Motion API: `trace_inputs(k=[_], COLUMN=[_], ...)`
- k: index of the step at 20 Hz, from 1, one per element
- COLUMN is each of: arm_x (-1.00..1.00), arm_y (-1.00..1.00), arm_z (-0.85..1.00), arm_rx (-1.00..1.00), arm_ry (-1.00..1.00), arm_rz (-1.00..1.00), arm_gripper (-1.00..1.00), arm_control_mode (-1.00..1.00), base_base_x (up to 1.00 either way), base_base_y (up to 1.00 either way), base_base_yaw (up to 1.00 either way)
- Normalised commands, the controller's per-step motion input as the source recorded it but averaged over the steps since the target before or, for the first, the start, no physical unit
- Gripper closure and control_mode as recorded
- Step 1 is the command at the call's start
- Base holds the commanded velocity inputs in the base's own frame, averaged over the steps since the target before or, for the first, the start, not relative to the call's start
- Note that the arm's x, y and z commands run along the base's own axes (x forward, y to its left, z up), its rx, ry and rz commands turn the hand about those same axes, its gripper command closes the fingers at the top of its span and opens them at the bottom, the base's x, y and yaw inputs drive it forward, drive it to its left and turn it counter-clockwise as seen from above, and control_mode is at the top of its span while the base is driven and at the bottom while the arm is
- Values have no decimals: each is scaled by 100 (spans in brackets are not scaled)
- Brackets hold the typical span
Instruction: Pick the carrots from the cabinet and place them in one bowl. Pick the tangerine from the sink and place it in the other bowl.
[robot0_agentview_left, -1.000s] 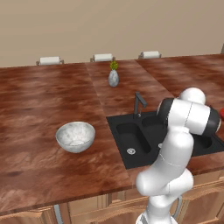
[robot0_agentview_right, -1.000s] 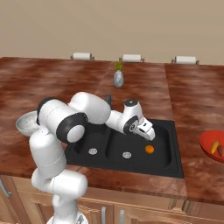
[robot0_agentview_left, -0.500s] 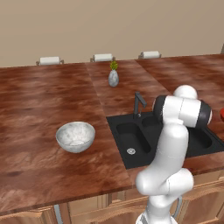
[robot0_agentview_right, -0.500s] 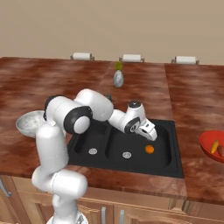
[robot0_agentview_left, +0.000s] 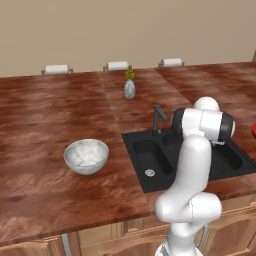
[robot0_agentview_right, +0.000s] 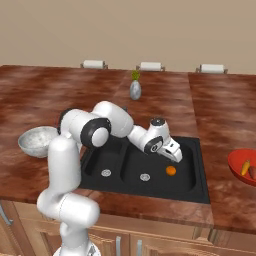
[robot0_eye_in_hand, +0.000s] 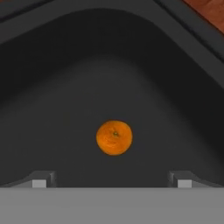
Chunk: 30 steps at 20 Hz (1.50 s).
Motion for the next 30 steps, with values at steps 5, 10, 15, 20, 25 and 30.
trace_inputs(k=[5,10,15,20,25,30], arm_x=[12,12,7,4,11,19], arm_y=[-8,-6,-8,-2,0,-1], arm_z=[-21,-23,-24,-22,-22,-17], arm_rx=[3,1,0,0,0,0], arm_ry=[0,0,5,8,7,1], arm_rz=[0,0,-2,-5,-4,-1], arm_gripper=[-100,-100,-100,-100,-100,-100], arm_control_mode=[-100,-100,-100,-100,-100,-100], base_base_x=[0,0,0,0,0,0], base_base_y=[0,0,0,0,0,0], base_base_yaw=[0,0,0,0,0,0])
